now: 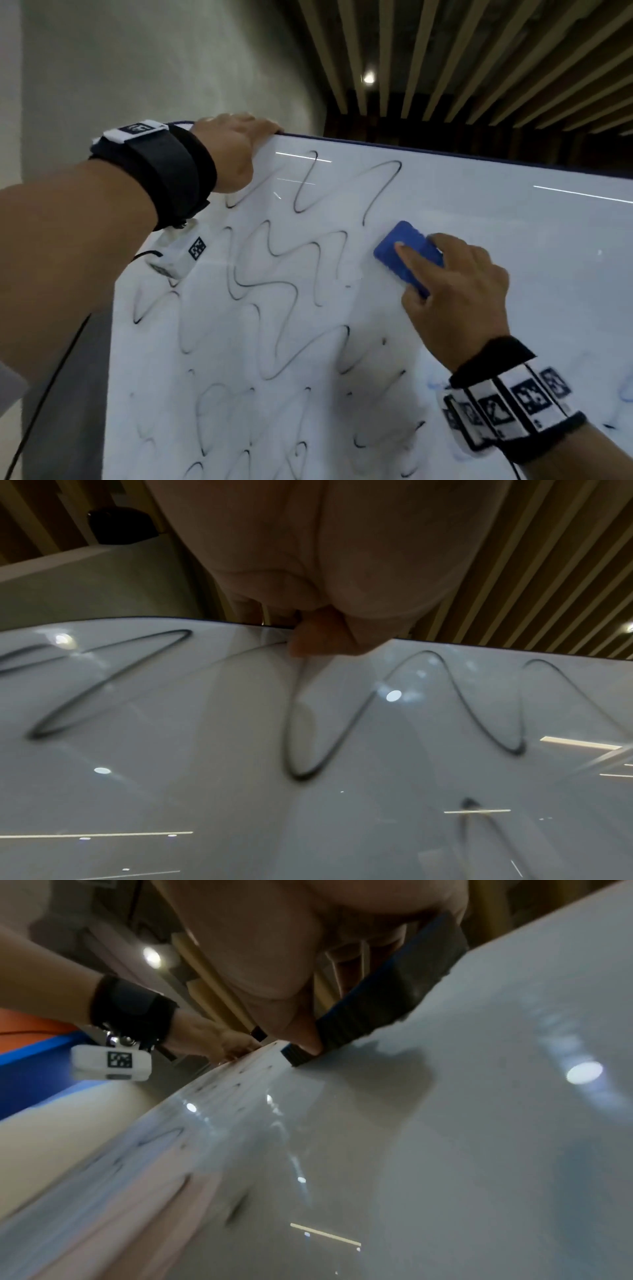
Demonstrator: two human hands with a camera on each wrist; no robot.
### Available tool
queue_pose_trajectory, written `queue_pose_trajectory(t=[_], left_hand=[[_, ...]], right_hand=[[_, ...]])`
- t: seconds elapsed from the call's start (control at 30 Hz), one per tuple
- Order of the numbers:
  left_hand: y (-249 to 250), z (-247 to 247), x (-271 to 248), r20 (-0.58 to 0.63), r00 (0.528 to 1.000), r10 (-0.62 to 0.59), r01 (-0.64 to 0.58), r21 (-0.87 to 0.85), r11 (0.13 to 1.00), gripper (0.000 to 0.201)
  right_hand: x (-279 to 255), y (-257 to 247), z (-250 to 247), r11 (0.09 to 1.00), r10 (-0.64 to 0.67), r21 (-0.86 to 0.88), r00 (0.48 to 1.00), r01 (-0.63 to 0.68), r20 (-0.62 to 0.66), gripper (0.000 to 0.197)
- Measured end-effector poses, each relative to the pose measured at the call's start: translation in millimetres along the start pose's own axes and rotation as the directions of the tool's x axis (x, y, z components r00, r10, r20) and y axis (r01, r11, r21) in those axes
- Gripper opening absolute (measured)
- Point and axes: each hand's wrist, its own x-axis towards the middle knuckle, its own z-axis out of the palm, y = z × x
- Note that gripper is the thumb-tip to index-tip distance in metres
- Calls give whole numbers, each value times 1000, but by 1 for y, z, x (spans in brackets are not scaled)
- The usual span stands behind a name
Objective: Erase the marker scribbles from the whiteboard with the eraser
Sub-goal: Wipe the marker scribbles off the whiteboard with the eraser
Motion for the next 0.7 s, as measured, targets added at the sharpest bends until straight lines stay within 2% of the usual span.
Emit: queue_pose_trajectory(t=[0.07, 0.13, 0.2, 0.23, 0.3, 0.37, 0.4, 0.5, 0.6, 0.63, 0.7], left_hand=[[-16, -1, -3, -14, 1000, -8, 8, 7, 1000, 70], [-28, -1, -4, -13, 1000, 1, -1, -9, 1000, 70], [-34, -1, -4, -20, 1000, 18, -18, -29, 999, 70], [-34, 0, -4, -29, 999, 22, -23, -32, 999, 70], [-34, 1, -4, -37, 999, 27, -28, -27, 999, 71], [-34, 3, -3, -44, 998, 39, -40, -30, 999, 71], [-36, 4, -2, -46, 998, 43, -44, -29, 999, 72], [-39, 5, 0, -40, 998, 56, -57, -30, 998, 74], [-41, 6, 2, -42, 997, 70, -71, -13, 997, 75], [-40, 7, 2, -41, 996, 75, -75, -7, 997, 75], [-39, 7, 2, -40, 996, 82, -82, -1, 997, 74]], right_hand=[[-27, -25, 12, 998, -69, -4, 994, 69, 82, 63], [-61, -54, 30, 976, -216, 13, 956, 218, 200, 67], [-60, -58, 31, 962, -266, 14, 926, 273, 267, 66], [-44, -50, 26, 968, -244, -5, 940, 252, 240, 65], [-2, -27, 9, 993, -86, -64, 987, 95, 132, 62], [29, -10, -10, 991, 43, -128, 997, -35, 59, 60], [30, -10, -13, 989, 60, -139, 996, -51, 60, 60], [-24, -35, 4, 989, -75, -115, 982, 96, 176, 65], [-83, -56, 20, 971, -201, -61, 927, 231, 317, 67], [-80, -54, 19, 969, -208, -56, 922, 239, 328, 66], [-47, -44, 16, 983, -138, -85, 956, 164, 259, 63]])
